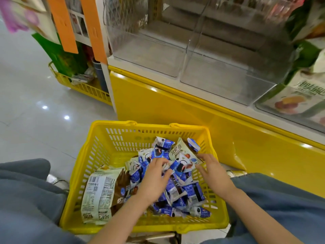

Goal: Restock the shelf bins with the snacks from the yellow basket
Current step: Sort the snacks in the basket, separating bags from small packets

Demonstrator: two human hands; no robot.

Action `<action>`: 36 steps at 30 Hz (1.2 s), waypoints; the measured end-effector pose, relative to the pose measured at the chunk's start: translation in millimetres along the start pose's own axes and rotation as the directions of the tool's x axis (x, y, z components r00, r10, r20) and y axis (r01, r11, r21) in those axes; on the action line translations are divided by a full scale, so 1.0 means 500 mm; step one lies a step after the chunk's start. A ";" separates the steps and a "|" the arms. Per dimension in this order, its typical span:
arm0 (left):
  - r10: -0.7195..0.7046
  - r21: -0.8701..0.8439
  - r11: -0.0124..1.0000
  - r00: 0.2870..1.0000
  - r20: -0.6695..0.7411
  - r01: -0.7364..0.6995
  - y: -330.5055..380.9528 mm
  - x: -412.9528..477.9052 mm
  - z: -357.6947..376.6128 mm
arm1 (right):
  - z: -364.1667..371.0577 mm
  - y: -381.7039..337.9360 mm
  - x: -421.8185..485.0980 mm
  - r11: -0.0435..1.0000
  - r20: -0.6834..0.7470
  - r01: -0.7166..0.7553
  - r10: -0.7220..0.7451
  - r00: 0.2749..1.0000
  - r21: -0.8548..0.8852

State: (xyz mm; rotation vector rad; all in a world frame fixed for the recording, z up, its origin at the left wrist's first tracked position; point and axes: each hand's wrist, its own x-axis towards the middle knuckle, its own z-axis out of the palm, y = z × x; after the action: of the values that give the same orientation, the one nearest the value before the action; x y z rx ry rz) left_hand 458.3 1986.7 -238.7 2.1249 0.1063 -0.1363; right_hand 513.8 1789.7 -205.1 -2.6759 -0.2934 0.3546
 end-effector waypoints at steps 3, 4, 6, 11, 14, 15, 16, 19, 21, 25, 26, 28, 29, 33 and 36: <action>-0.131 0.018 0.991 0.990 -0.049 0.132 -0.031 0.067 -0.032 | 0.004 -0.013 0.069 0.998 -0.007 -0.055 0.055 0.998 0.016; -0.166 0.030 0.985 0.985 -0.043 0.168 -0.038 0.089 -0.035 | 0.008 -0.014 0.092 0.997 0.003 -0.077 0.077 0.997 0.000; -0.219 0.029 0.975 0.976 -0.022 0.219 -0.053 0.132 -0.034 | 0.023 -0.013 0.127 0.991 0.037 -0.134 0.135 0.990 -0.026; -0.337 -0.104 0.936 0.942 0.002 0.335 -0.091 0.231 -0.001 | 0.065 0.000 0.185 0.955 0.080 -0.294 0.291 0.953 0.026; -0.414 -0.210 0.894 0.909 -0.042 0.397 -0.111 0.262 0.019 | 0.071 0.014 0.199 0.957 0.009 -0.291 0.291 0.957 -0.002; -0.416 -0.194 0.896 0.907 -0.057 0.399 -0.119 0.267 0.025 | 0.072 0.017 0.201 0.961 -0.005 -0.275 0.275 0.961 -0.017; -0.405 -0.129 0.910 0.912 -0.072 0.394 -0.127 0.269 0.029 | 0.072 0.019 0.201 0.966 -0.018 -0.258 0.257 0.966 -0.021; -0.282 0.150 0.945 0.956 -0.079 0.291 -0.140 0.261 0.038 | 0.066 0.021 0.190 0.984 -0.075 -0.181 0.180 0.981 -0.001; -0.244 0.128 0.960 0.968 -0.065 0.251 -0.139 0.252 0.035 | 0.050 0.018 0.178 0.993 -0.146 -0.109 0.116 0.982 0.054; -0.240 -0.170 0.962 0.957 -0.164 0.212 -0.101 0.220 0.005 | -0.002 0.003 0.146 0.980 -0.195 -0.016 0.055 0.979 0.196; -0.238 -0.248 0.951 0.948 -0.210 0.184 -0.084 0.207 -0.007 | -0.014 -0.002 0.135 0.974 -0.173 -0.004 0.044 0.984 0.228; -0.215 -0.379 0.917 0.952 -0.215 0.122 -0.049 0.171 -0.025 | -0.031 -0.006 0.108 0.966 -0.103 0.022 0.005 0.995 0.259; -0.199 -0.414 0.903 0.966 -0.163 0.116 -0.034 0.150 -0.030 | -0.035 -0.007 0.093 0.964 -0.057 0.032 -0.018 0.998 0.263; -0.160 -0.342 0.916 0.974 0.161 0.207 0.000 0.079 -0.019 | -0.025 0.009 0.048 0.987 0.166 0.030 -0.056 0.985 0.158; -0.070 -0.194 0.972 0.949 0.309 0.135 -0.001 0.049 0.006 | -0.004 0.026 0.017 0.996 0.348 0.092 -0.083 0.934 -0.008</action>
State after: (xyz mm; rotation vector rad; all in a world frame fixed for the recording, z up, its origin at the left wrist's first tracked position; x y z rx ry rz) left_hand 482.4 1985.0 -244.2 1.8608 0.0493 -0.4874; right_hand 524.5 1779.8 -210.7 -2.6012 -0.5230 0.8024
